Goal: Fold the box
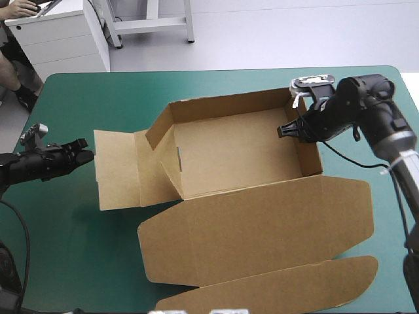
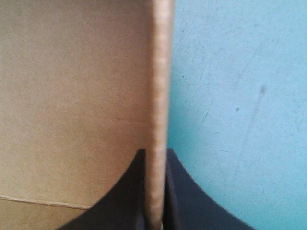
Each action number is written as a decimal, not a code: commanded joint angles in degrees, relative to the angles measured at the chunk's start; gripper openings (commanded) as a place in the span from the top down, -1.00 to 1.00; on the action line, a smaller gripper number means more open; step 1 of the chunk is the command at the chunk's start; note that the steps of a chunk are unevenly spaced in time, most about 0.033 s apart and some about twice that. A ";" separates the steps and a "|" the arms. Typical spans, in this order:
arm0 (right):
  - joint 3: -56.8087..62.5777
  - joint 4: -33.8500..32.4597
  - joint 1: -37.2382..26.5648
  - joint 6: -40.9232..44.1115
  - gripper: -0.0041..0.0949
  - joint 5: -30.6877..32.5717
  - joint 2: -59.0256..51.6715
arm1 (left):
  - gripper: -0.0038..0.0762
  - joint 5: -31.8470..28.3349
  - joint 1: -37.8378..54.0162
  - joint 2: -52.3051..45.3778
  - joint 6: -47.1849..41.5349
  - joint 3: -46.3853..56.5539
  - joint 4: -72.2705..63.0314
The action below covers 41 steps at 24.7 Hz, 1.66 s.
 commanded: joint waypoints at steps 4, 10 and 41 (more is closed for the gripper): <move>-1.71 6.18 -0.30 -5.61 0.92 0.66 -10.10 | 0.89 0.46 -0.02 -2.50 0.16 -1.30 -2.96; -1.82 7.44 -0.30 -5.92 0.92 -4.07 -11.49 | 0.69 0.57 -0.02 -2.50 1.11 -1.30 0.76; -1.91 12.08 -5.52 -7.85 0.96 -15.68 -3.42 | -0.39 21.91 -16.39 -2.71 10.77 -6.55 -23.32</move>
